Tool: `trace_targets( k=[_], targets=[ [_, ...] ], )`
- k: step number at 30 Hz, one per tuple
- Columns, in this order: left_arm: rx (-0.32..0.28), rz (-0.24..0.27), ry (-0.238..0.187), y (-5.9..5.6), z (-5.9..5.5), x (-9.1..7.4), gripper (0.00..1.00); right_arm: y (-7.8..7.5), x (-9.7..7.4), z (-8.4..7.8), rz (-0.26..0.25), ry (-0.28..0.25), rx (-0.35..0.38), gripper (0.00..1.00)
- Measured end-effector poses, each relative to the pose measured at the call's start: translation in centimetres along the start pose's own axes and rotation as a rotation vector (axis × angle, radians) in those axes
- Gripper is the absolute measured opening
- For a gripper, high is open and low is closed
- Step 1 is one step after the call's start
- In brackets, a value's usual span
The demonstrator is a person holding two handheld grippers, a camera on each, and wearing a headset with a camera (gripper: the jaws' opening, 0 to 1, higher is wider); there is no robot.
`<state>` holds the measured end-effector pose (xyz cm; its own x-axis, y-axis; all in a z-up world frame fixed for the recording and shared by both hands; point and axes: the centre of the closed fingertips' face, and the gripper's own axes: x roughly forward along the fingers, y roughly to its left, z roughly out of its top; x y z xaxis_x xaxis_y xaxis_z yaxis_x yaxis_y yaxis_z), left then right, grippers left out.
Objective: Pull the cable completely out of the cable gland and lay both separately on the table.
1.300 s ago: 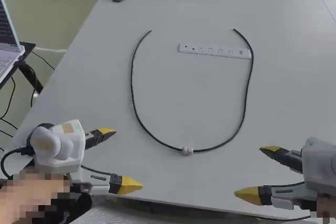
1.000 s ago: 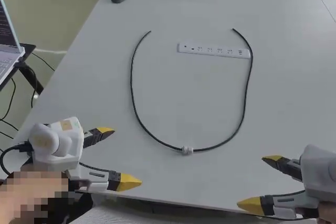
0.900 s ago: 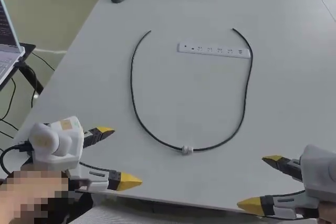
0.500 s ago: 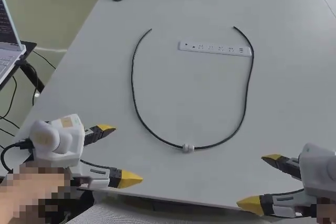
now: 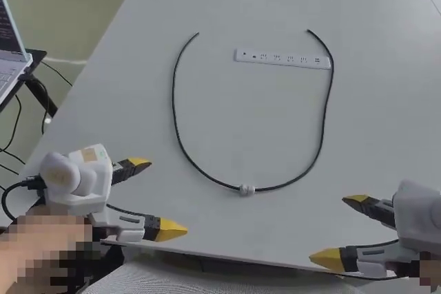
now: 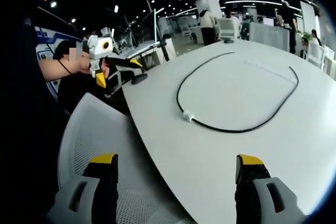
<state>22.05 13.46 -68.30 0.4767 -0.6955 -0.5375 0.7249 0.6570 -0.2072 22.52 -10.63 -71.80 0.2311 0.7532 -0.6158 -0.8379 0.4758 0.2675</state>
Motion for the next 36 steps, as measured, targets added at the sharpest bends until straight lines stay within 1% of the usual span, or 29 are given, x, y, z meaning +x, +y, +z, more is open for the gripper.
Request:
trace_targets(
  k=[3, 6, 9, 11, 15, 16, 18, 22, 24, 26, 31, 34, 36],
  targets=[
    [0.008, -0.008, 0.001, -0.1, 0.1, 0.3, 0.98, 0.0, 0.5, 0.7, 0.003, 0.002, -0.025, 0.93],
    [0.0, -0.023, 0.0, -0.4, 0.2, 0.6, 0.98, -0.2, 1.1, 1.3, 0.007, 0.007, -0.038, 0.91],
    [0.008, -0.039, 0.01, -0.6, 0.3, 0.8, 0.98, -0.5, 1.7, 1.8, 0.011, 0.019, -0.055, 0.89],
    [0.02, -0.037, 0.014, -0.5, 0.3, 0.9, 0.98, -0.7, 2.1, 2.1, 0.015, 0.026, -0.06, 0.87],
    [0.018, -0.047, 0.022, -0.5, 0.5, 1.0, 0.96, -0.8, 2.9, 2.6, 0.029, 0.041, -0.08, 0.86],
    [0.015, -0.052, 0.035, -0.4, 0.3, 1.1, 0.95, -0.8, 3.1, 2.7, 0.031, 0.044, -0.083, 0.85],
    [0.024, -0.045, 0.036, -0.2, 0.3, 1.1, 0.97, -0.9, 3.4, 2.9, 0.034, 0.049, -0.093, 0.86],
    [0.018, -0.031, 0.023, 0.2, 0.5, 1.1, 0.98, -0.8, 4.4, 3.3, 0.047, 0.062, -0.112, 0.85],
    [0.011, -0.034, 0.019, 0.2, 0.5, 1.0, 0.96, -0.9, 5.1, 3.4, 0.057, 0.069, -0.118, 0.85],
    [0.012, -0.035, 0.025, 0.2, 0.4, 1.0, 0.93, -0.8, 5.5, 3.6, 0.062, 0.074, -0.126, 0.85],
    [0.002, -0.035, 0.026, 0.2, 0.4, 1.0, 0.93, -0.8, 6.6, 3.9, 0.079, 0.092, -0.153, 0.85],
    [-0.003, -0.034, 0.017, 0.2, 0.4, 1.1, 0.95, -0.9, 7.2, 3.9, 0.082, 0.108, -0.171, 0.85],
    [-0.004, -0.036, 0.019, 0.2, 0.4, 1.2, 0.95, -1.1, 7.7, 3.9, 0.08, 0.119, -0.187, 0.83]
  ],
)
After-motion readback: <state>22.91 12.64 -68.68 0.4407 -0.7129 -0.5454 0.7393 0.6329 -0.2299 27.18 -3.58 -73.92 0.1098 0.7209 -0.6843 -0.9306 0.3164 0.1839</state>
